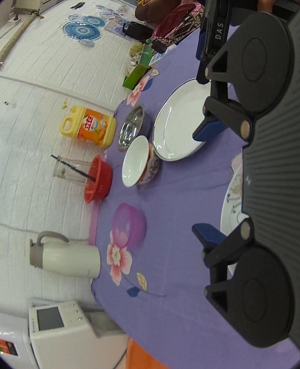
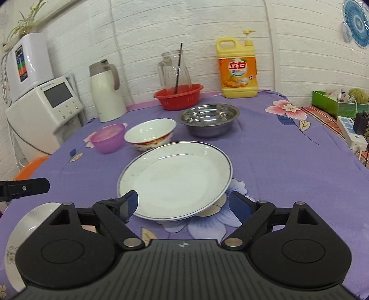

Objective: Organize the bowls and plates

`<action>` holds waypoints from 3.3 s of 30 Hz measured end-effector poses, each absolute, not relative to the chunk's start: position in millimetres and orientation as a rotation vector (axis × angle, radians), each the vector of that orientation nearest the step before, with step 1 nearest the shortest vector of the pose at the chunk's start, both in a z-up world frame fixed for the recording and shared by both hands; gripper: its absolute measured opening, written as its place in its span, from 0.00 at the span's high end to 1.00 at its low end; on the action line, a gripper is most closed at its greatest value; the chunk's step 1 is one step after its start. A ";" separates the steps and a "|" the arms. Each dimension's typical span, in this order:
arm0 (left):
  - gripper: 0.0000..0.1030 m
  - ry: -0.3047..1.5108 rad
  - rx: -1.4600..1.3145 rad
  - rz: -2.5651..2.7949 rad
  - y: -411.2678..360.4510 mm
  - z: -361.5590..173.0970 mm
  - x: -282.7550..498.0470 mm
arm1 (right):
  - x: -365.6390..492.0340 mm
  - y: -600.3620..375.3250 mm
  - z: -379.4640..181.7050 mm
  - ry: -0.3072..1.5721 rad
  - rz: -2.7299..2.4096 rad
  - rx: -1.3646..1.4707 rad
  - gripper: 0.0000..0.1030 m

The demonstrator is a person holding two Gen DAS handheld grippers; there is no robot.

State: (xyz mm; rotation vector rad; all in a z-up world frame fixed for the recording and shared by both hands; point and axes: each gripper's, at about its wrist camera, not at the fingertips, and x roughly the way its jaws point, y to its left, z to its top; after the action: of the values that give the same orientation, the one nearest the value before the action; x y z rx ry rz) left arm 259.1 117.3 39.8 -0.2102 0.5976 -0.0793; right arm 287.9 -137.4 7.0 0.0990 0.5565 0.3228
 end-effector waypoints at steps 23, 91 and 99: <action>0.25 0.813 -0.112 -0.175 49.0 -9.3 408.4 | 376.4 -128.1 -32.1 0.666 0.336 -0.025 0.00; 0.30 0.690 -0.157 0.131 157.1 12.1 182.0 | 211.8 8.3 -2.1 0.595 0.616 -0.116 0.00; 0.30 0.641 -0.151 0.090 159.3 4.1 178.7 | 208.4 12.5 -12.3 0.610 0.604 -0.155 0.00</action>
State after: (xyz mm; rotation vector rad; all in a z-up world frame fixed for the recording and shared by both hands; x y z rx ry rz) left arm 178.7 159.3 4.1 -0.1506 0.6414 0.0899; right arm 208.4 12.5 -12.3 -0.1547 0.6101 0.6037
